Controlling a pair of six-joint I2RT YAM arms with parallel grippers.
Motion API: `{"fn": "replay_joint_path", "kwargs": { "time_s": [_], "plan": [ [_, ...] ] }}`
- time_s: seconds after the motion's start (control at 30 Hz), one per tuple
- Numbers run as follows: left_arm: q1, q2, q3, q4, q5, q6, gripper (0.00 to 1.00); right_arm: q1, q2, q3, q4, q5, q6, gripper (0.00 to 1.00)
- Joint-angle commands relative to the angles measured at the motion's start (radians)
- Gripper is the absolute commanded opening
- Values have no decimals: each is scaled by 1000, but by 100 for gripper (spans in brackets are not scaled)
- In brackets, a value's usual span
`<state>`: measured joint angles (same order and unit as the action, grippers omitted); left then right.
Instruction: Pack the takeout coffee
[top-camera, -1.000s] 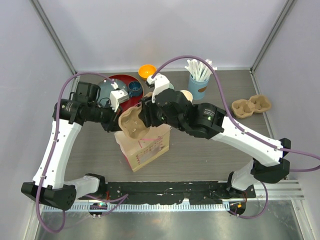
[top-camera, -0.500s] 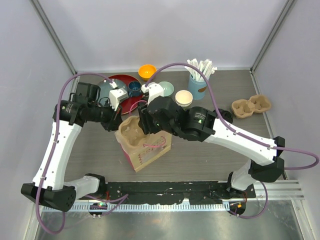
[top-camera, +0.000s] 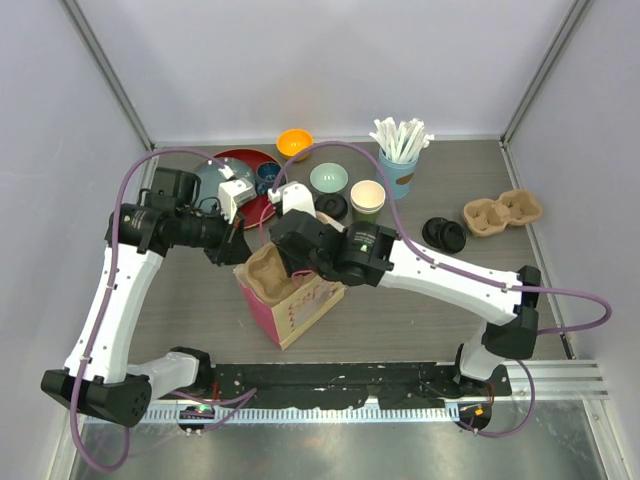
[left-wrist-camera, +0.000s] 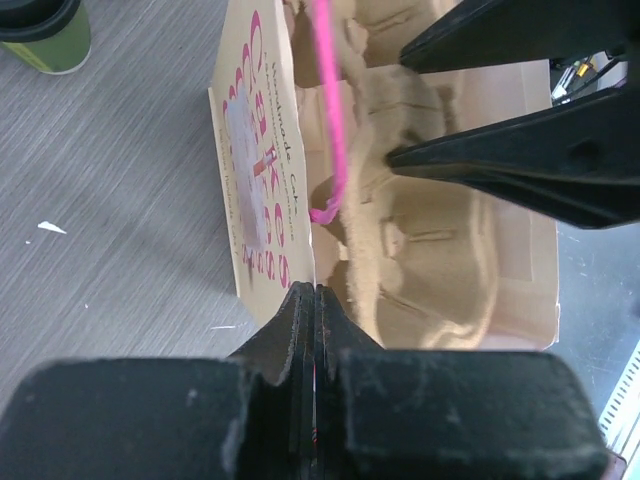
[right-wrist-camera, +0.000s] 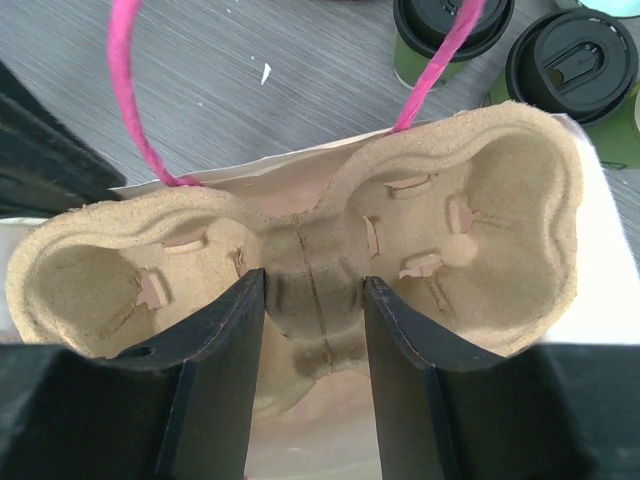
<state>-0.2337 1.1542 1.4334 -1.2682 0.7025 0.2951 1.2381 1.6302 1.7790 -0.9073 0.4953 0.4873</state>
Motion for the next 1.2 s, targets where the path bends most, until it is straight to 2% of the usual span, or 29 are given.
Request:
{"fn": "replay_joint_path", "kwargs": {
  "time_s": [0.0,0.17,0.47,0.7,0.83,0.87,0.93,0.97,1.03,1.17],
  "plan": [
    [-4,-21,-4,13,13,-5,0,6,48,30,-21,42,-18,1],
    [-4,-19,-10,84,-60,-83,0,6,45,-19,-77,22,-6,1],
    [-4,-21,-10,144,-51,-159,0,23,123,-12,-122,-7,-33,1],
    [-6,-28,-62,182,-32,-148,0,-11,145,-56,-74,-132,-23,1],
    [-9,-24,-36,93,-11,-61,1,-15,145,-58,-67,-141,-16,1],
    [-9,-24,2,66,-11,-39,12,-17,146,-53,-67,-144,-16,1],
    [-9,-21,56,-12,-14,12,30,-17,154,-41,-67,-155,-18,1],
    [-9,-22,97,-29,-6,15,49,-20,152,-38,-65,-156,-16,1],
    [-12,-21,107,-24,25,-16,62,-22,152,-29,-61,-161,-16,1],
    [-33,-4,-16,38,-47,-36,64,-31,143,-26,-56,-166,-7,1]
  ]
}}
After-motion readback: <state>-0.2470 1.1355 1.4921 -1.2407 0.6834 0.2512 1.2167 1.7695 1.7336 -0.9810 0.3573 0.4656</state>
